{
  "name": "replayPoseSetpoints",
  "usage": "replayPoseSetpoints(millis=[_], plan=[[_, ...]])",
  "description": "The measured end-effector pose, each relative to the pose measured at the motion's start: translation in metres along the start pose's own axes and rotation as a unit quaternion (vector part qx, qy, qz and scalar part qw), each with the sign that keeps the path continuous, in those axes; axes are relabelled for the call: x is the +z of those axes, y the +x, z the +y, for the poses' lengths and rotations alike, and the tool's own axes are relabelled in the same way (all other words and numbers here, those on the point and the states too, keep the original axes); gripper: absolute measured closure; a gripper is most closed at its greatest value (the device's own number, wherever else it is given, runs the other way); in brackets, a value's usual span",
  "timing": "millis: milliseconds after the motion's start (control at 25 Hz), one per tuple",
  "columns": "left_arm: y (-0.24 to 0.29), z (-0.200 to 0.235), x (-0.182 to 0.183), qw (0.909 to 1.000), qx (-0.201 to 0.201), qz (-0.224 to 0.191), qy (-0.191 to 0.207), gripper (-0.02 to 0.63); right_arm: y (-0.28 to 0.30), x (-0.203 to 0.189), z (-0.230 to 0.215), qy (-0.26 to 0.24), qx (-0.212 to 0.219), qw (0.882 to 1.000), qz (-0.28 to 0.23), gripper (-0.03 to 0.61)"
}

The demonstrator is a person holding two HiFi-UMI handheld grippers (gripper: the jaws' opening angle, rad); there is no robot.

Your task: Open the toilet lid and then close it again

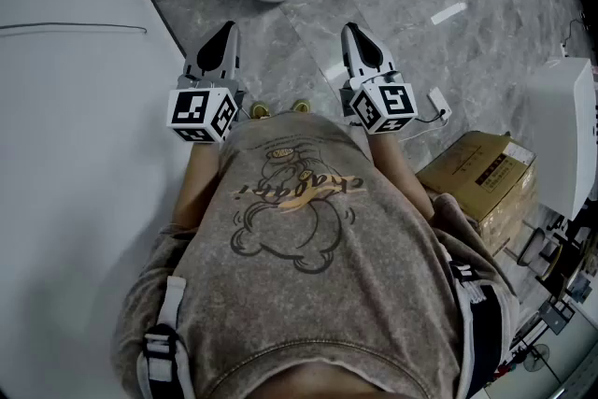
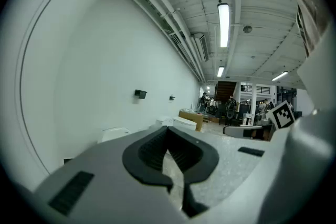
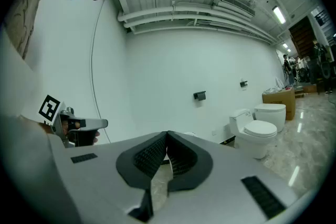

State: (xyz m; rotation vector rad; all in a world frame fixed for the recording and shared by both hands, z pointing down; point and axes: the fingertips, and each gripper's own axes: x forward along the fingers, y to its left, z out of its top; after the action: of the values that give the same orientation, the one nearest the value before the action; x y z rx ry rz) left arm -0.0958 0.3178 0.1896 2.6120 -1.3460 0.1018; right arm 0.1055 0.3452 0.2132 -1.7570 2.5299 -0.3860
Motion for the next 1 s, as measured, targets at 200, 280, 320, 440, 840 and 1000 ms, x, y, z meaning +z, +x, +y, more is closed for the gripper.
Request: replayPoseSetpoints(millis=[200, 280, 320, 440, 840, 1000], plan=[[0.009, -0.013, -0.004, 1.0, 0.004, 0.003, -0.008, 0.604, -0.004, -0.001, -0.016, 0.012, 0.0, 1.0, 0.001, 0.552], [0.014, -0.018, -0.012, 0.9999, 0.008, 0.004, -0.013, 0.605, -0.005, -0.006, -0.025, 0.023, 0.005, 1.0, -0.001, 0.552], [0.016, -0.019, -0.015, 0.9998, 0.011, 0.005, -0.016, 0.605, -0.004, -0.009, -0.028, 0.027, 0.009, 1.0, 0.0, 0.552], [0.027, -0.016, -0.018, 0.9996, 0.018, 0.009, -0.022, 0.604, 0.01, -0.013, -0.038, 0.028, 0.017, 0.999, 0.009, 0.552], [0.122, 0.033, -0.049, 0.9992, 0.014, 0.028, -0.024, 0.605, 0.106, -0.044, -0.083, 0.04, 0.035, 0.998, 0.036, 0.552], [0.183, 0.067, -0.08, 0.9992, 0.01, 0.027, -0.028, 0.604, 0.163, -0.077, -0.112, 0.048, 0.03, 0.997, 0.047, 0.552]])
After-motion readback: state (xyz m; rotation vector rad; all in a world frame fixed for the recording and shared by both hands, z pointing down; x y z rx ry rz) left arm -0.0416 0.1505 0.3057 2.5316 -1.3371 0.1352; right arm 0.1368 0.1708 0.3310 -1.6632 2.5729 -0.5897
